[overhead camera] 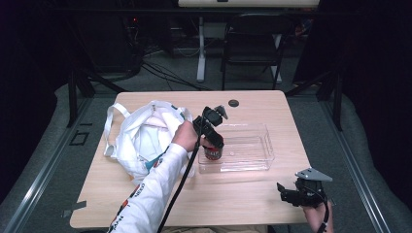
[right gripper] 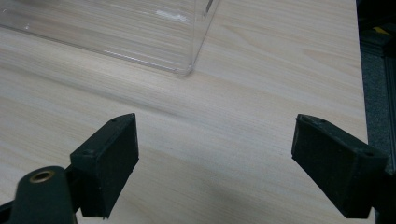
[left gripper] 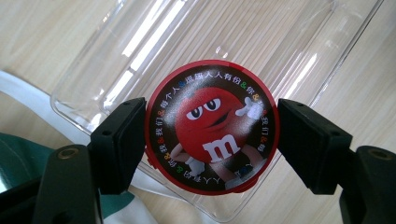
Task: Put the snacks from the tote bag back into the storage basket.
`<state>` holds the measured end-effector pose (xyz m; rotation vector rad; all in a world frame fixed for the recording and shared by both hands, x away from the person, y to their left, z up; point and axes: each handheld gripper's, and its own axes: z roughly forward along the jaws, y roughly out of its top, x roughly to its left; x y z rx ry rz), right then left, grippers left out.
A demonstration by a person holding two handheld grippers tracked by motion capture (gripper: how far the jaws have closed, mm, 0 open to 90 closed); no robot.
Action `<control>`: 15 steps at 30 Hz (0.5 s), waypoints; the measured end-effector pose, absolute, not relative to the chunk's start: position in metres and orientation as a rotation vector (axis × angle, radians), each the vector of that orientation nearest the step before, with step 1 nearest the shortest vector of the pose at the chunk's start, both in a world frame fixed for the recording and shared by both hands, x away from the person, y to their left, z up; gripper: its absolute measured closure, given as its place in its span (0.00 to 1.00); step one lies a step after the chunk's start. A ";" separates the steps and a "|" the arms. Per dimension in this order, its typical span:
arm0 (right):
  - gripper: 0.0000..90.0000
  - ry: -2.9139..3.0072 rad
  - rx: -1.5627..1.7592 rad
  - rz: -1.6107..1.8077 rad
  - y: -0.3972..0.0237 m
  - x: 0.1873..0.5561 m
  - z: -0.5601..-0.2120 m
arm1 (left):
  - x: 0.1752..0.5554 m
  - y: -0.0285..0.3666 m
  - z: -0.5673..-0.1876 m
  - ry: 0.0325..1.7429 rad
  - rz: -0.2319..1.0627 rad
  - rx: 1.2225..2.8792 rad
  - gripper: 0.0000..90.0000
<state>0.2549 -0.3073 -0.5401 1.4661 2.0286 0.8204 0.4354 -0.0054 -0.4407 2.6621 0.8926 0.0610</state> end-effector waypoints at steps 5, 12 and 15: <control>0.16 2.024 1.466 0.824 -0.307 0.255 -0.540 | 0.434 -0.003 -0.453 0.905 0.030 2.670 0.30; 0.16 2.022 1.467 0.819 -0.307 0.255 -0.541 | 0.434 -0.002 -0.468 0.922 0.009 2.682 0.30; 0.16 2.022 1.467 0.820 -0.307 0.255 -0.541 | 0.434 -0.001 -0.472 0.928 -0.001 2.689 0.30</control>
